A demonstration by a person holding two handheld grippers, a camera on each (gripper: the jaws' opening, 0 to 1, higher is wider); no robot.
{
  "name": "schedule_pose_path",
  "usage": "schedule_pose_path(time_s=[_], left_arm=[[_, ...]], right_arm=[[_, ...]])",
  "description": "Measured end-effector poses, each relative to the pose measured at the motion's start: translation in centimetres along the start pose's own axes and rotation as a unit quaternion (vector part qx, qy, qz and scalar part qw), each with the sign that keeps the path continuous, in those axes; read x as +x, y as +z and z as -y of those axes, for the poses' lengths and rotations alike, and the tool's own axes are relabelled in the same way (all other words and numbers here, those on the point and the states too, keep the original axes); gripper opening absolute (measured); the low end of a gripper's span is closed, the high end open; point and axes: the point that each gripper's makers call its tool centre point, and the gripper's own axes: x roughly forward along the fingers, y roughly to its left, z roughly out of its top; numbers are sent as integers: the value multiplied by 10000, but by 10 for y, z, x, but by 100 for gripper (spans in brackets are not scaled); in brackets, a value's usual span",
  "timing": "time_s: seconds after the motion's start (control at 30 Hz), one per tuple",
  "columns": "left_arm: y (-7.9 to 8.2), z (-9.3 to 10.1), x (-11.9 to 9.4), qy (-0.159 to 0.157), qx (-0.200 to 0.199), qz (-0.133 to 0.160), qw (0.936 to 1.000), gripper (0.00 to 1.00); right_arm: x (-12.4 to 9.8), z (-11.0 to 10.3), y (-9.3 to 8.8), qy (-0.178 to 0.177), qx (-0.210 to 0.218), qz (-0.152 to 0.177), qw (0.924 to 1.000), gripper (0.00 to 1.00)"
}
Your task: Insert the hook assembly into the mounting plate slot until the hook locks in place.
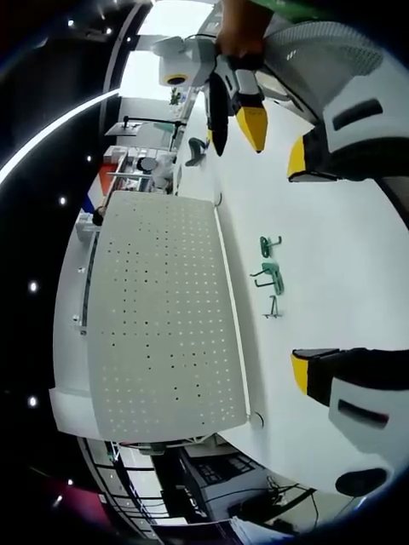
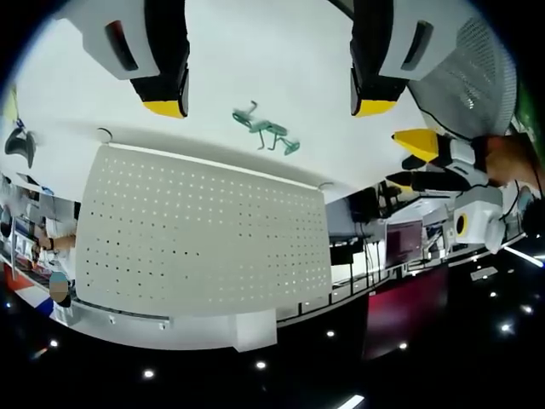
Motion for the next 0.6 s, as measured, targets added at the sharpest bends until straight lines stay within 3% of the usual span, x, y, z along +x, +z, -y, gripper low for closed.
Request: schedule_pose_path(time_s=[0.33,0.6], left_arm=[[5,-5,8,27,112,-2,9999,69],[20,-18,21,109,304,42,9995,62]], right_arm=[[0,0,0,-1,0,-10,10000,78],[0,1,0,-18,27,-1,10000,78]])
